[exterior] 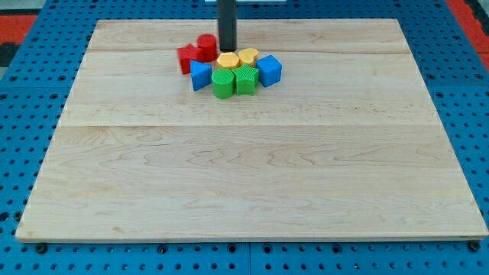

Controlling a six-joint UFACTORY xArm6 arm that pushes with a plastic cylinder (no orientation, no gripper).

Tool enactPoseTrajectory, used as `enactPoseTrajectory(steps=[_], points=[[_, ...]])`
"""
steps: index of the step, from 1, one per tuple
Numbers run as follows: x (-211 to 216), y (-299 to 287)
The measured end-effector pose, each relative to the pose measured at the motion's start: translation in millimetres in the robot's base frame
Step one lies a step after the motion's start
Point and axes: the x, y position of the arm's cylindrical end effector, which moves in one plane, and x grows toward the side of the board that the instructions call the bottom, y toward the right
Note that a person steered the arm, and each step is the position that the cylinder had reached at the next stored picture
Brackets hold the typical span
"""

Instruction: Push the red circle down the board

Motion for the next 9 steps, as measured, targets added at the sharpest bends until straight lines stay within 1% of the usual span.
enactPoseTrajectory(steps=[1,2,3,4,5,6,7,8,9], points=[[-24,-3],[-43,-24],[56,-37],[65,-17],[60,-22],[108,-54],[92,-47],[65,-63],[79,-97]])
